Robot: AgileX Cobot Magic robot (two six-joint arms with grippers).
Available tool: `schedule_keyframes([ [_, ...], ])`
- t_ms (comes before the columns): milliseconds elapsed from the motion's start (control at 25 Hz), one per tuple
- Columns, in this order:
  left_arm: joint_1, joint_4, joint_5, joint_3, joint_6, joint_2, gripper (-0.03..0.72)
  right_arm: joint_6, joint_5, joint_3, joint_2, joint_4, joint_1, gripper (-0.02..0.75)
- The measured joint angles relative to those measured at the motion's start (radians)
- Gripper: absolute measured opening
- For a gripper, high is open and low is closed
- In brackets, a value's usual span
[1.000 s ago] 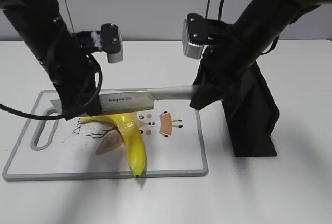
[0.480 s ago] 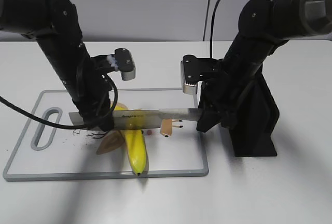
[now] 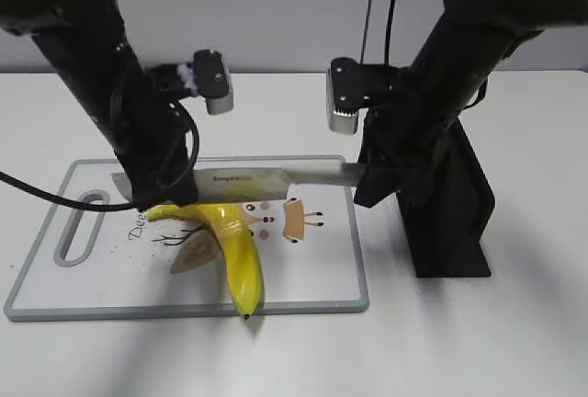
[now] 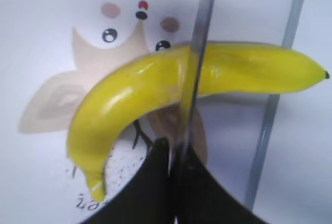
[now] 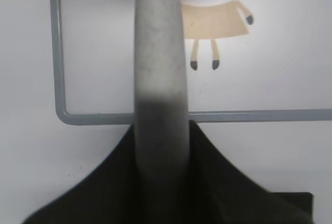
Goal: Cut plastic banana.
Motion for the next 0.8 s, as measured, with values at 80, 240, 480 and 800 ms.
schedule_keyframes([
  [80,-0.001,0.014,0.005,0.0,0.0,-0.061,-0.002,0.001,0.0,0.0,-0.051,0.001,0.002,0.193],
  [240,-0.001,0.017,0.036,0.001,-0.004,-0.182,-0.003,0.001,0.011,0.0,-0.158,0.009,0.002,0.193],
  [480,-0.001,-0.014,0.096,0.001,-0.008,-0.361,-0.004,-0.001,0.049,0.0,-0.301,0.021,0.007,0.194],
  [800,0.005,-0.016,0.11,0.002,-0.026,-0.416,0.168,0.008,0.07,0.003,-0.342,0.001,0.003,0.192],
])
